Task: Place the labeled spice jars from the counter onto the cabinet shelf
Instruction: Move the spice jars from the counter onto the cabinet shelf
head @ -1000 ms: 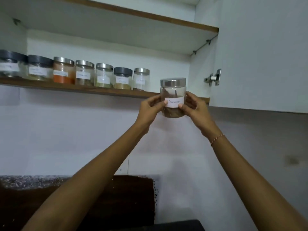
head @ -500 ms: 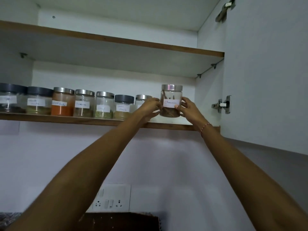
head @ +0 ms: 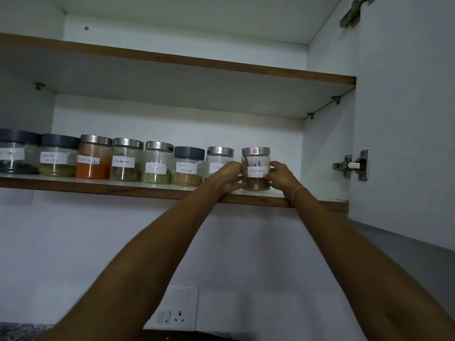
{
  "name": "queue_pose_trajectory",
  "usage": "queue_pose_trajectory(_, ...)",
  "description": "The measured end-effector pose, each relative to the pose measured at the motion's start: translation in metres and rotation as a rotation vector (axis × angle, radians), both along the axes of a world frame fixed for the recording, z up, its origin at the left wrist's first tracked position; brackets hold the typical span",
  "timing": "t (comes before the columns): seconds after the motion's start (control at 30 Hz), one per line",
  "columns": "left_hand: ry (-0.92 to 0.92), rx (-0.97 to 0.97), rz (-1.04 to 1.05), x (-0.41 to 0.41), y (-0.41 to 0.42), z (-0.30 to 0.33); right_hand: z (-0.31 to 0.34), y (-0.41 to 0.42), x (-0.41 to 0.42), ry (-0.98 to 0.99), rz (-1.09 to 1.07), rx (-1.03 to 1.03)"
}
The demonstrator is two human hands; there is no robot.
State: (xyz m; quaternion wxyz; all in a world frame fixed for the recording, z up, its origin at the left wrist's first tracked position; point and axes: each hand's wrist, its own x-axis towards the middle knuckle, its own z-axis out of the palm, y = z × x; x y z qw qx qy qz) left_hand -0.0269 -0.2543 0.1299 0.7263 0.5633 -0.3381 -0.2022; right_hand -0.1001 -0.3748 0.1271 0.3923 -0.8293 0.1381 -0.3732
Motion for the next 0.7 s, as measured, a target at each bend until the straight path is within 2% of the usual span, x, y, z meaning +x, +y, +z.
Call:
queue_pose_trajectory(0.13,-0.003,0.006,-0.007,0.002,-0.002,0.003,0.001,-0.003,0.01,0.076,0.109,0.101)
queue_pose_trajectory(0.3,-0.058,0.097,0.067,0.002,-0.006,0.003,0.002,0.0,0.02,0.116,0.138,0.045)
queue_pose_trajectory(0.47,-0.143,0.148,0.203,0.007,-0.011,0.002,0.001,-0.002,0.021,0.099,0.016,-0.05)
queue_pose_trajectory(0.6,-0.26,0.138,0.41,0.009,-0.01,0.0,0.0,0.004,0.015,-0.085,-0.152,-0.25)
queue_pose_trajectory(0.7,-0.499,0.087,0.576,-0.001,-0.007,-0.004,0.0,0.012,0.008,-0.234,-0.288,-0.407)
